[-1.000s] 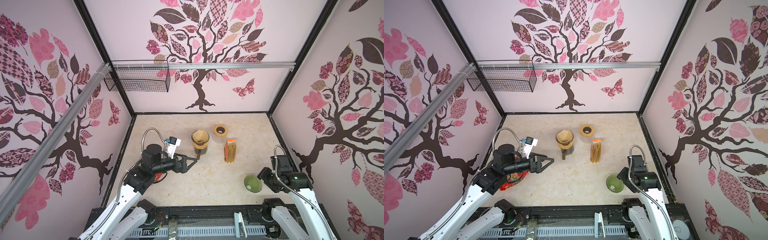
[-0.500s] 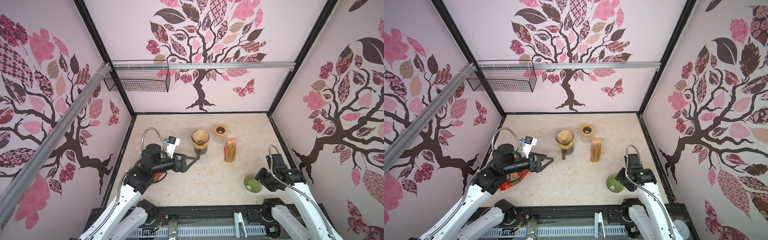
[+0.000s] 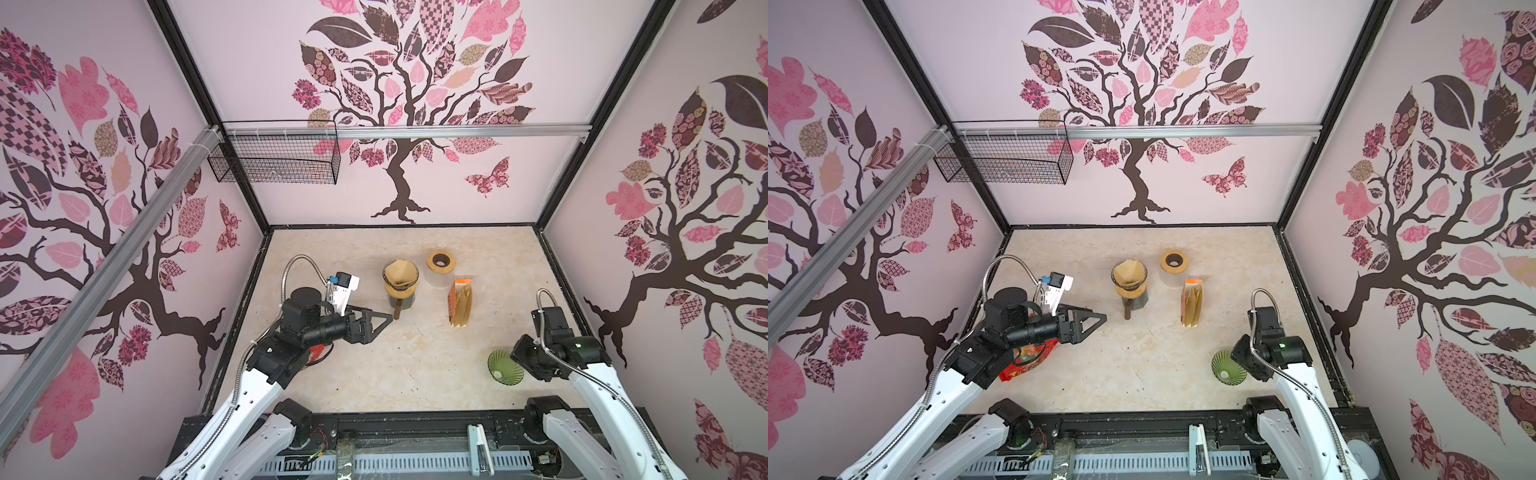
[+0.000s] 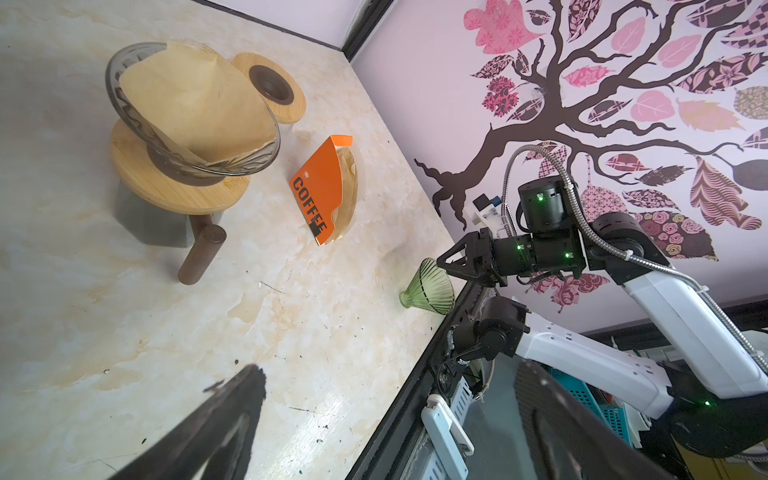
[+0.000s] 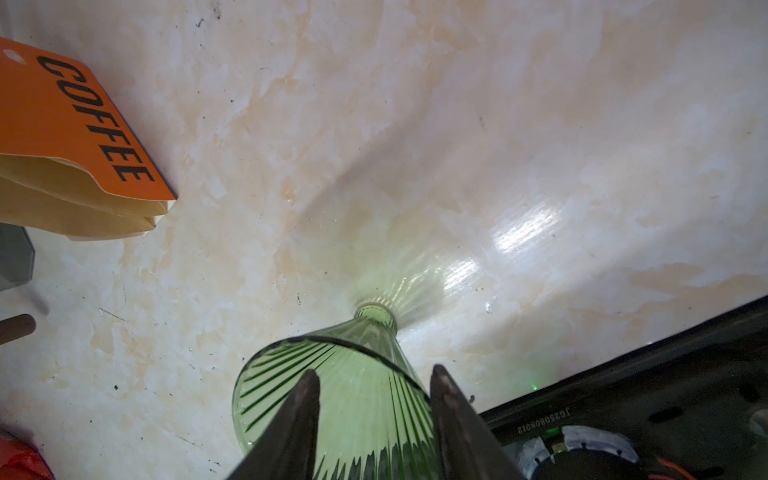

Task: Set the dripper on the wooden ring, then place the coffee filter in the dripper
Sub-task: 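Lower the right gripper around the green glass dripper and grasp it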

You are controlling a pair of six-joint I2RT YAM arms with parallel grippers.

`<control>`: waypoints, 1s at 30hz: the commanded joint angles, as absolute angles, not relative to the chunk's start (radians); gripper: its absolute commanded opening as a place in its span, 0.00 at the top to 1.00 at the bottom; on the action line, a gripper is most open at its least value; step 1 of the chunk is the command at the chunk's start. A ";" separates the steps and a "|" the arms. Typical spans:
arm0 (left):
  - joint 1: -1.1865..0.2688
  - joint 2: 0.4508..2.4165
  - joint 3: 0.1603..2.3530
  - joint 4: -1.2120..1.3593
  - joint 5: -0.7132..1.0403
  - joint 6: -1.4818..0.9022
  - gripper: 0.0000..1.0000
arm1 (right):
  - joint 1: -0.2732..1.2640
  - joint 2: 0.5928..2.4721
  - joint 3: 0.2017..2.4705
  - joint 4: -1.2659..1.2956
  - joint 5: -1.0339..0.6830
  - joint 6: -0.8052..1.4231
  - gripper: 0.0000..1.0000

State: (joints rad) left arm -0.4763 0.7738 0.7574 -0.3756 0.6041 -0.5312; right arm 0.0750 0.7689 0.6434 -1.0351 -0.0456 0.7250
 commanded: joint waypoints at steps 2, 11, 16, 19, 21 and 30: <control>-0.469 0.765 0.771 -0.341 0.606 -0.532 0.03 | 0.092 0.787 0.650 -1.044 -0.044 0.717 0.54; -0.464 0.770 0.769 -0.341 0.605 -0.534 0.03 | 0.130 0.793 0.634 -1.022 -0.065 0.741 0.57; -0.460 0.770 0.771 -0.340 0.606 -0.534 0.03 | 0.154 0.793 0.629 -1.016 -0.063 0.750 0.59; -0.460 0.770 0.770 -0.340 0.607 -0.535 0.03 | 0.155 0.795 0.626 -1.011 -0.073 0.750 0.60; -0.458 0.769 0.770 -0.340 0.606 -0.536 0.03 | 0.159 0.794 0.622 -1.009 -0.081 0.750 0.62; -0.456 0.764 0.770 -0.337 0.606 -0.537 0.03 | 0.169 0.817 0.618 -0.997 -0.091 0.741 0.65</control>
